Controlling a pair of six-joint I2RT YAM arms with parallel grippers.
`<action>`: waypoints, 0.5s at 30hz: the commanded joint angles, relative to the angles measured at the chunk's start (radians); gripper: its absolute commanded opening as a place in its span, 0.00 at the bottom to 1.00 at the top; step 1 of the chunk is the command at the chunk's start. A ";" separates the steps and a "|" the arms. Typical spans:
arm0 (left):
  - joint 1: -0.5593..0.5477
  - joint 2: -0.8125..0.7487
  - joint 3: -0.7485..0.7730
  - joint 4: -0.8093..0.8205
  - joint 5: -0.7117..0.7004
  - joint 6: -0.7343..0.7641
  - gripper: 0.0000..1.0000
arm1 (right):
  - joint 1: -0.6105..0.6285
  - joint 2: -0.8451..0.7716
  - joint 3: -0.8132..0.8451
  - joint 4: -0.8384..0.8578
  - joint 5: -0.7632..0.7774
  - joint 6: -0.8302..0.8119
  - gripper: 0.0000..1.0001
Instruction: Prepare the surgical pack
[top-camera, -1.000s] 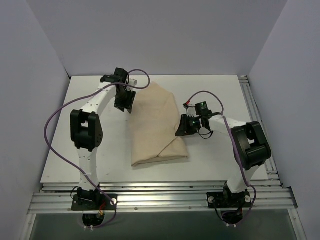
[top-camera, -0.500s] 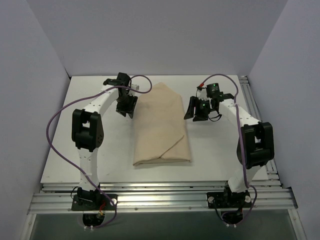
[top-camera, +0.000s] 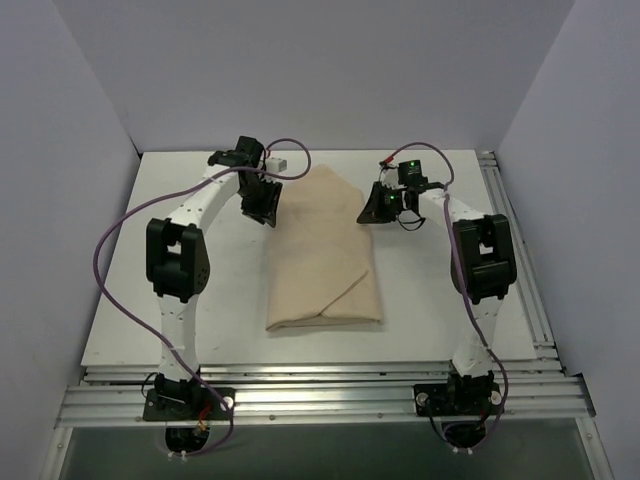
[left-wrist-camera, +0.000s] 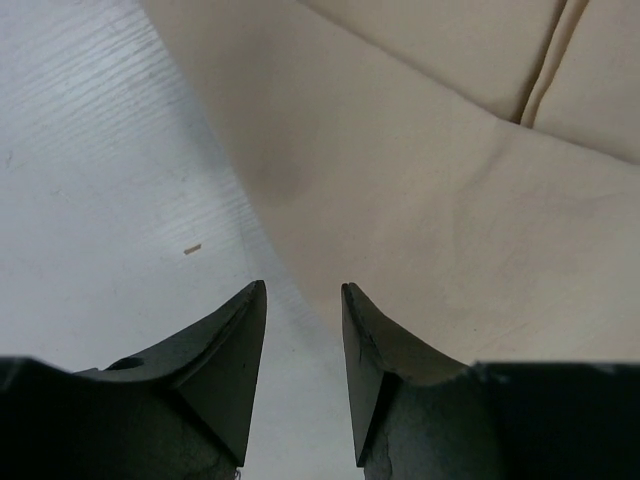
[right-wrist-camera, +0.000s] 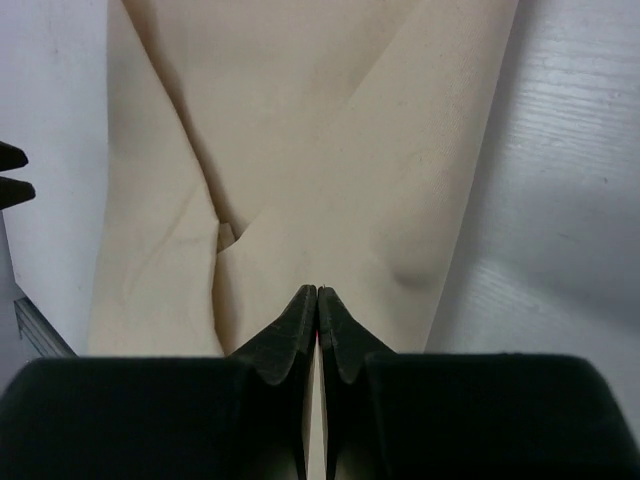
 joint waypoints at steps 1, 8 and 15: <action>-0.010 0.063 0.055 0.045 0.087 0.005 0.45 | -0.005 0.069 0.021 0.120 -0.085 0.031 0.00; -0.007 0.180 0.081 0.082 0.057 0.010 0.43 | -0.046 0.172 -0.065 0.256 -0.087 0.081 0.00; 0.002 0.221 0.124 0.094 0.034 0.013 0.41 | -0.063 0.181 0.019 0.241 -0.110 0.091 0.00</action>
